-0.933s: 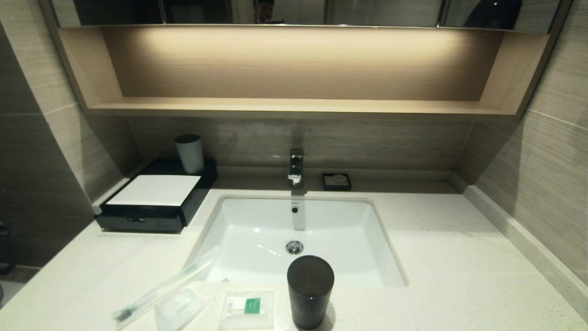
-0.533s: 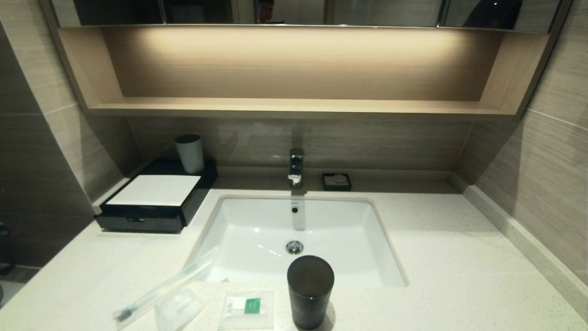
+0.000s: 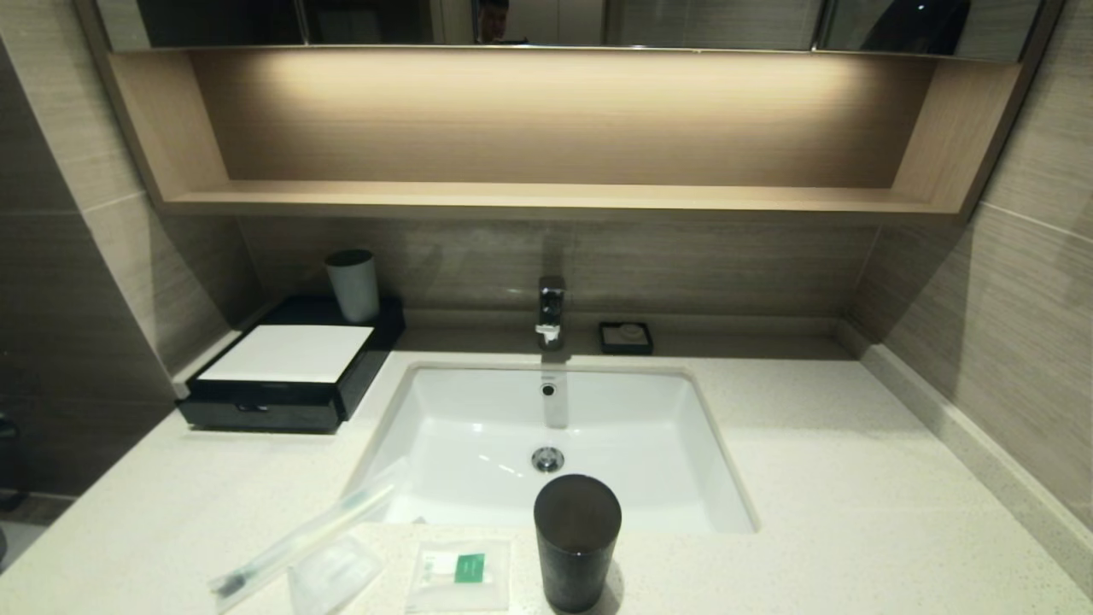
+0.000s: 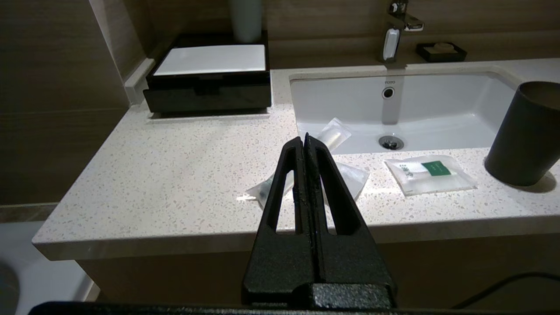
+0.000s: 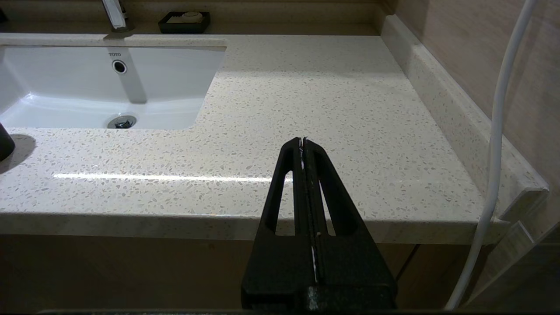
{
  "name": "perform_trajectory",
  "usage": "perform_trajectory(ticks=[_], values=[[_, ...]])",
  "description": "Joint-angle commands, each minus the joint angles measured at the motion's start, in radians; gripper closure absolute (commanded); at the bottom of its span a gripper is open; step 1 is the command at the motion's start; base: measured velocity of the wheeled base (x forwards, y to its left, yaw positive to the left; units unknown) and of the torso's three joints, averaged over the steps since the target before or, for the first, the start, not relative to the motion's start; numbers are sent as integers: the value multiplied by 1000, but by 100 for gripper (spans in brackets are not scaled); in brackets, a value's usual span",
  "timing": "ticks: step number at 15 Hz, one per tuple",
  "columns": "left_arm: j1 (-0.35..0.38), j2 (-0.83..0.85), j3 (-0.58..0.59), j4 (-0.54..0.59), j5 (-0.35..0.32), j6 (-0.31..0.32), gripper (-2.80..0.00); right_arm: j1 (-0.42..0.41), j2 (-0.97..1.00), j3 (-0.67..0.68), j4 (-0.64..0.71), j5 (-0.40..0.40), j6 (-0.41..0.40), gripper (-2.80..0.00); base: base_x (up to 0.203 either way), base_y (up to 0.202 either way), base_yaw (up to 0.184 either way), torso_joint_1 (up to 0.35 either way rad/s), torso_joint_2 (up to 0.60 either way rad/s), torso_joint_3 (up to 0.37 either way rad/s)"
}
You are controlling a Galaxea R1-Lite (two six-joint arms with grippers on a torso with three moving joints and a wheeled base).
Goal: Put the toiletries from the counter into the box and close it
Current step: Open the drawer
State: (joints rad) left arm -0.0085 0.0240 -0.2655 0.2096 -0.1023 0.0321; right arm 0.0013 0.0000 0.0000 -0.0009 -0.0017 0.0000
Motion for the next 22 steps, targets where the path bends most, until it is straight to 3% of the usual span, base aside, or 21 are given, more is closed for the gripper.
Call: perform_trajectory(ticks=[1, 6, 11, 16, 22], values=[[0, 114, -46, -12, 0, -5, 0, 0, 0, 2, -1, 0, 0, 0, 0, 0, 0, 0, 0, 0], [-9, 389, -105, -157, 2, -56, 0, 0, 0, 0, -1, 0, 0, 0, 0, 0, 0, 0, 0, 0], [-12, 594, -156, -201, -48, -78, 0, 0, 0, 2, -1, 0, 0, 0, 0, 0, 0, 0, 0, 0], [-8, 774, -177, -266, -47, -108, 0, 0, 0, 1, -1, 0, 0, 0, 0, 0, 0, 0, 0, 0], [4, 1003, -237, -269, 66, -109, 0, 0, 0, 2, -1, 0, 0, 0, 0, 0, 0, 0, 0, 0]])
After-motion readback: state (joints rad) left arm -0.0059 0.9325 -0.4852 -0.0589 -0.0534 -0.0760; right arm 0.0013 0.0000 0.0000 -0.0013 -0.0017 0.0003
